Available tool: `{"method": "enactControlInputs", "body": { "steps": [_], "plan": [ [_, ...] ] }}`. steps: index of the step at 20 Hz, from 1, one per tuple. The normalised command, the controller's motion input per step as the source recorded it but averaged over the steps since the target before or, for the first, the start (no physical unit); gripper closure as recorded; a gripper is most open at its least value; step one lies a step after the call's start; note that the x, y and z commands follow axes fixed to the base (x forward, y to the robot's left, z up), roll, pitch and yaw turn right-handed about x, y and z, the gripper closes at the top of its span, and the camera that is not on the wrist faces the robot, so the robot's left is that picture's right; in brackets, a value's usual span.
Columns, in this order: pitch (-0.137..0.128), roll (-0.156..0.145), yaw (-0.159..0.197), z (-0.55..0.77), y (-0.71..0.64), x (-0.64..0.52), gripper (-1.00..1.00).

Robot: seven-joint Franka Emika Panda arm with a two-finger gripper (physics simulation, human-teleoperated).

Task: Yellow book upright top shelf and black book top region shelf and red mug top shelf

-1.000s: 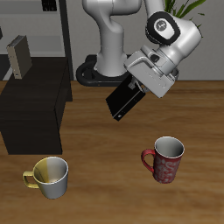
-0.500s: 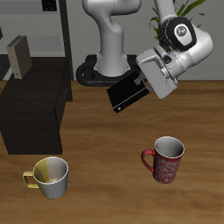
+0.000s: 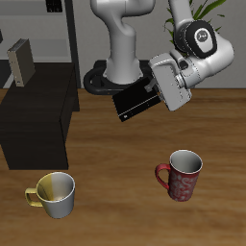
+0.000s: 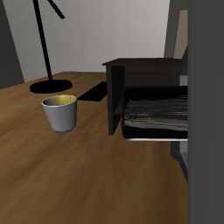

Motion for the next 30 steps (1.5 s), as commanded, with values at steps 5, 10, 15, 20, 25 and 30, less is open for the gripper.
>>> {"method": "enactControlInputs", "body": {
  "steps": [5,10,15,20,25,30],
  "plan": [
    [-0.022,-0.073,0.028,-0.08,-0.23,0.11,1.00],
    [-0.010,-0.008,0.043,-0.25,0.04,0.09,1.00],
    [0.020,-0.024,0.006,-0.11,-0.05,0.07,1.00],
    [0.035,-0.033,0.006,-0.15,-0.01,0.02,1.00],
    [0.014,-0.037,0.013,0.01,-0.07,0.01,1.00],
    [0.030,-0.041,-0.013,-0.03,-0.17,0.10,1.00]
  ]
}}
